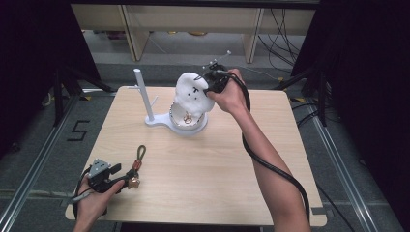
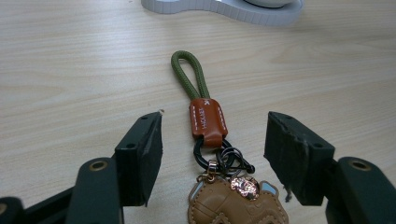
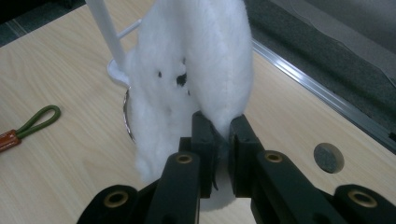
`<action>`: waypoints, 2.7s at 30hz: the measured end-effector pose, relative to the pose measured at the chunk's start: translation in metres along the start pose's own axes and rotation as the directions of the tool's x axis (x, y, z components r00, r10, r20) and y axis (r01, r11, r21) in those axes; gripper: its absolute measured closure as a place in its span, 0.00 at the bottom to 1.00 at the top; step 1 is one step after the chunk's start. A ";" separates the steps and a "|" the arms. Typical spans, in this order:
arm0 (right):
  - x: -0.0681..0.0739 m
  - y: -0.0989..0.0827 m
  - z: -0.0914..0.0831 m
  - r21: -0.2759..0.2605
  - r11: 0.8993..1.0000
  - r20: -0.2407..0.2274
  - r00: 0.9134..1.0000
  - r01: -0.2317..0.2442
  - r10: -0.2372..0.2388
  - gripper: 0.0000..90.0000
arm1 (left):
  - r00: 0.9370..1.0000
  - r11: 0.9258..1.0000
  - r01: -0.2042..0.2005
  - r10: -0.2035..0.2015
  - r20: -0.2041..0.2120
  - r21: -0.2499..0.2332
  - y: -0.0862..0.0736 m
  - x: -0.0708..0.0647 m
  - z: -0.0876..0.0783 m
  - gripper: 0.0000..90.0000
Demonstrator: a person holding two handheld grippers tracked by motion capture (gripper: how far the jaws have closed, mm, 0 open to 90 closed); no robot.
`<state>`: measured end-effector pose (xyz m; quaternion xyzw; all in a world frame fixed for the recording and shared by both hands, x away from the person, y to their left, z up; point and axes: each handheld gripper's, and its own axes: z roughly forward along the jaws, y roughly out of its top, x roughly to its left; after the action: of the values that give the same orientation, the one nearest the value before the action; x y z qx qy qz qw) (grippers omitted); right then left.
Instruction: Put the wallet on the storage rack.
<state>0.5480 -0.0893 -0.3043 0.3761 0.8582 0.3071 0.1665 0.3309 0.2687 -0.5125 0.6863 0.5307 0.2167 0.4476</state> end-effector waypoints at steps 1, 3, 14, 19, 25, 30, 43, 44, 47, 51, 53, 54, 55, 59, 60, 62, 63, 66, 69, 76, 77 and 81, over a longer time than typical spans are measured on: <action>0.000 0.000 0.002 0.000 1.000 0.005 1.000 -0.001 0.001 0.93 | 1.000 1.000 0.000 0.000 0.000 0.000 0.000 0.000 0.000 0.40; 0.000 0.001 0.007 0.003 1.000 0.006 1.000 0.004 -0.004 0.93 | 1.000 1.000 -0.001 0.001 0.001 0.003 0.000 0.000 0.000 0.40; 0.004 0.003 0.025 0.021 0.999 0.017 0.999 0.048 -0.048 0.93 | 1.000 1.000 0.000 0.000 0.006 0.000 -0.001 0.000 0.000 0.40; 0.005 0.002 0.039 0.050 0.996 0.012 0.997 0.070 -0.070 0.93 | 1.000 1.000 0.000 0.000 0.004 0.001 -0.001 0.000 0.000 0.40; 0.006 -0.001 0.050 0.063 0.995 0.015 0.997 0.076 -0.077 0.93 | 1.000 1.000 0.000 0.000 -0.001 0.005 -0.002 0.000 0.000 0.40; 0.006 -0.003 0.058 0.084 0.990 0.032 0.993 0.112 -0.115 0.93 | 1.000 1.000 0.001 -0.001 0.007 0.002 -0.002 0.000 0.001 0.40; 0.014 -0.005 0.071 0.102 0.984 0.062 0.986 0.148 -0.155 0.90 | 1.000 1.000 -0.001 0.001 0.003 0.008 -0.002 -0.001 0.000 0.40; 0.015 -0.005 0.073 0.106 0.984 0.060 0.986 0.146 -0.153 0.89 | 1.000 1.000 -0.001 0.001 0.003 0.008 -0.002 -0.001 0.000 0.40; 0.016 -0.007 0.076 0.112 0.982 0.068 0.985 0.154 -0.162 0.87 | 1.000 1.000 0.000 0.000 0.005 0.004 -0.002 -0.001 0.000 0.40; 0.017 -0.009 0.079 0.124 0.979 0.079 0.982 0.159 -0.169 0.83 | 1.000 1.000 0.000 0.000 0.007 0.005 -0.002 -0.001 0.001 0.40; 0.016 -0.010 0.080 0.125 0.980 0.082 0.983 0.156 -0.167 0.79 | 1.000 1.000 0.000 0.000 0.007 0.003 -0.002 -0.001 0.001 0.40; 0.016 -0.010 0.080 0.125 0.980 0.082 0.983 0.156 -0.167 0.79 | 1.000 1.000 0.000 0.000 0.007 0.003 -0.002 -0.001 0.001 0.40; 0.017 -0.010 0.080 0.126 0.980 0.084 0.983 0.151 -0.163 0.78 | 1.000 1.000 0.001 -0.001 0.007 0.003 -0.002 -0.001 0.001 0.40; 0.015 -0.011 0.080 0.119 0.982 0.090 0.984 0.145 -0.156 0.71 | 1.000 1.000 -0.001 0.001 0.008 0.004 -0.002 -0.001 0.001 0.40; 0.015 -0.011 0.080 0.119 0.982 0.090 0.984 0.145 -0.156 0.71 | 1.000 1.000 -0.001 0.001 0.009 0.004 -0.002 -0.001 0.001 0.40; 0.016 -0.011 0.081 0.118 0.984 0.090 0.986 0.133 -0.144 0.68 | 1.000 1.000 -0.002 0.002 0.009 0.005 -0.002 -0.002 0.001 0.40; 0.016 -0.011 0.081 0.115 0.984 0.089 0.986 0.134 -0.144 0.66 | 1.000 1.000 -0.002 0.002 0.009 0.005 -0.002 -0.002 0.001 0.40; 0.015 -0.010 0.080 0.096 0.988 0.090 0.987 0.121 -0.130 0.60 | 1.000 1.000 -0.001 0.001 0.008 0.004 -0.002 -0.001 0.001 0.40; 0.014 -0.010 0.078 0.083 0.991 0.092 0.989 0.105 -0.113 0.57 | 1.000 1.000 -0.001 0.001 0.009 0.003 -0.002 -0.001 0.001 0.40; 0.012 -0.007 0.070 0.042 0.996 0.097 0.992 0.075 -0.079 0.53 | 1.000 1.000 -0.005 0.005 0.006 0.005 -0.001 -0.002 0.001 0.40; 0.012 -0.007 0.069 0.037 0.997 0.099 0.992 0.073 -0.076 0.52 | 1.000 1.000 -0.005 0.005 0.006 0.005 -0.001 -0.002 0.001 0.40; 0.010 -0.008 0.065 0.019 0.997 0.091 0.993 0.072 -0.073 0.53 | 1.000 1.000 -0.005 0.005 0.010 -0.004 0.000 -0.003 0.001 0.40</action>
<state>0.5706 -0.0601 -0.3590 0.3595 0.8652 0.2767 0.2137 0.3306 0.2657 -0.5128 0.6879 0.5262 0.2153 0.4512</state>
